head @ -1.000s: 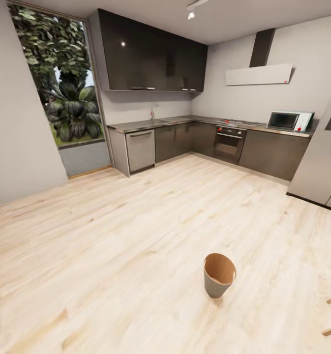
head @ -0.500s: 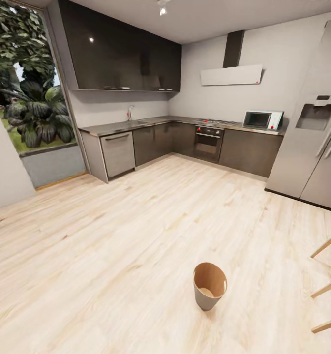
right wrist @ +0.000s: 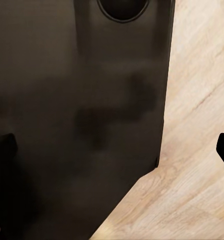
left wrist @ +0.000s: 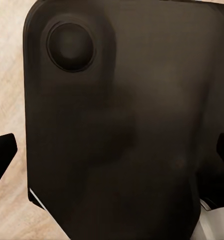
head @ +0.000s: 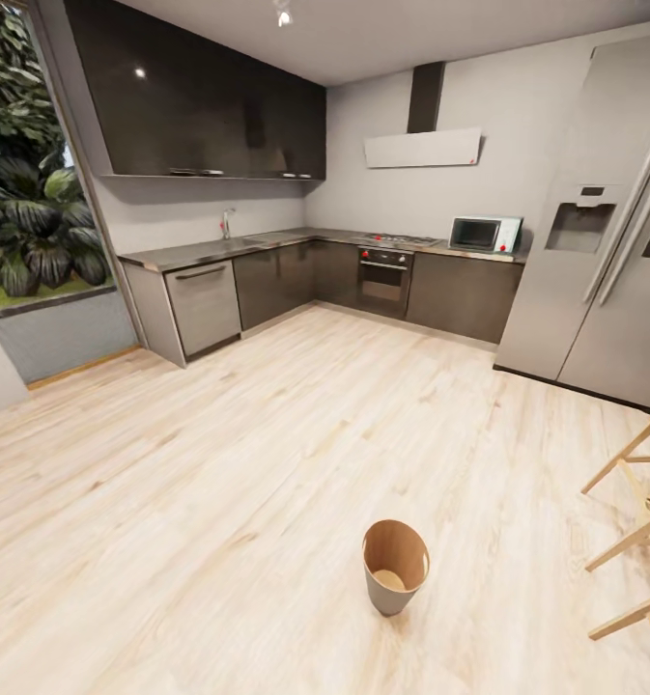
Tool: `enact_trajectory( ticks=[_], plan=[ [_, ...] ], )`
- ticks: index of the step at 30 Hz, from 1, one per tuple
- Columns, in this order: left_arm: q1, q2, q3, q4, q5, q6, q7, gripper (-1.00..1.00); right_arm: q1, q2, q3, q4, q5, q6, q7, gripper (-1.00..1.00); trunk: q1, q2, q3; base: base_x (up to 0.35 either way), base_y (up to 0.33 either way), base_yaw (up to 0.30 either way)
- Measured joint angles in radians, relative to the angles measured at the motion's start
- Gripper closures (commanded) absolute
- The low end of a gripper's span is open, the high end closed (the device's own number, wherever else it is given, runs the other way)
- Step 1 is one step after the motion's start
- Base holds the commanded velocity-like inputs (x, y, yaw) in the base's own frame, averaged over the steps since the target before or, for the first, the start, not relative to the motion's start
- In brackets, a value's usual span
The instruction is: Put the three can of soda from the living room inside the tash can in the kitchen.
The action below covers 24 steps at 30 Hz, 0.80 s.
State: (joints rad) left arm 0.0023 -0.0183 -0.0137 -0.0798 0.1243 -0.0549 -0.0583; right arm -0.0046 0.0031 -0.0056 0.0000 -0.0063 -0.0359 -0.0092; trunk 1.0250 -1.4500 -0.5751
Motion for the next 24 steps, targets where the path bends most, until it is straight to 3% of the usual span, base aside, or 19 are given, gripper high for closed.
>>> enact_trajectory(
  ticks=[24],
  plan=[
    [0.001, 0.004, 0.008, -0.002, 0.008, 0.001, 0.0, -1.0, 0.0, 0.001, 0.01, 0.0, 0.008, -0.012, 0.003, -1.0, 0.0, 0.0, 0.0, 0.0, 0.0, -0.002]
  ],
)
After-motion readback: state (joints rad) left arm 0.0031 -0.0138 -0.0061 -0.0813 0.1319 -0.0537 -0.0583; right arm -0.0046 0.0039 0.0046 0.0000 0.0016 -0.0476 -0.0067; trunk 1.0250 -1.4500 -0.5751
